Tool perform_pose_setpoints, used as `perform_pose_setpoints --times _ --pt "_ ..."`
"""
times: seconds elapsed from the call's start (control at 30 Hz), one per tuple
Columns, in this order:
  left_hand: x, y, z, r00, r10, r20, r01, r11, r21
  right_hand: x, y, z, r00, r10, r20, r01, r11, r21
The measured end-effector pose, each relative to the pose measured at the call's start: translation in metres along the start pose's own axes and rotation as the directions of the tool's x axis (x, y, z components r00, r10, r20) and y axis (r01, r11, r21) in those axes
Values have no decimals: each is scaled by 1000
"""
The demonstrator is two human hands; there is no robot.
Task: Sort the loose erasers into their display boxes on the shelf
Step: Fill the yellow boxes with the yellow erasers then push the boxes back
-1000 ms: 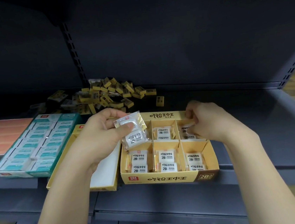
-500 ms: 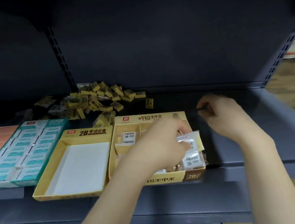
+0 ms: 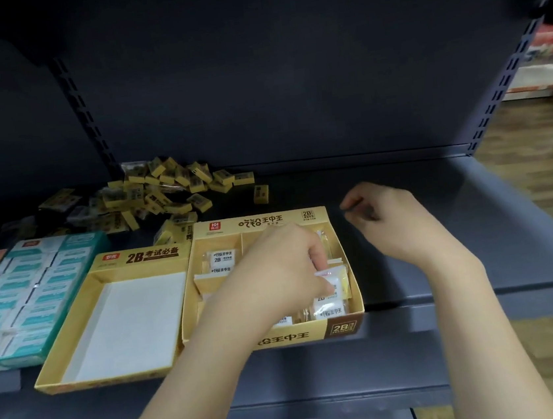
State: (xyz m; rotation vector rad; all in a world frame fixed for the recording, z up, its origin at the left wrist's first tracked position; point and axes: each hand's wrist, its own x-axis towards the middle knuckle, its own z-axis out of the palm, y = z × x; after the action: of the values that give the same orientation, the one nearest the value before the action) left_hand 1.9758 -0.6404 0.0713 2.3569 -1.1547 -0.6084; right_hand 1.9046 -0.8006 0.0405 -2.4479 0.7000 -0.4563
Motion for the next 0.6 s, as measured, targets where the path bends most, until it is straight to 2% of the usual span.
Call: perform_pose_setpoints --times 0.1,0.23,0.3,0.43,0.53,0.6 --pt "3 3 5 996 54 -64 -39 974 222 3 -6 2 1000 -17 2 17 1000 14" --pt "9 0 12 969 206 -132 -122 875 468 7 -14 5 999 -38 -5 38 999 24" --pt "12 -2 14 952 261 -159 -156 862 482 9 -17 6 999 -51 -1 51 999 11" --pt "21 -8 12 951 273 -147 -180 871 456 12 -23 8 997 -75 8 76 997 -14" --pt "23 -13 6 946 295 -137 -221 891 396 16 -29 8 995 -102 9 103 994 -30" --pt "23 -17 -1 940 288 -185 -213 915 343 20 -36 7 991 -133 4 133 990 -48"
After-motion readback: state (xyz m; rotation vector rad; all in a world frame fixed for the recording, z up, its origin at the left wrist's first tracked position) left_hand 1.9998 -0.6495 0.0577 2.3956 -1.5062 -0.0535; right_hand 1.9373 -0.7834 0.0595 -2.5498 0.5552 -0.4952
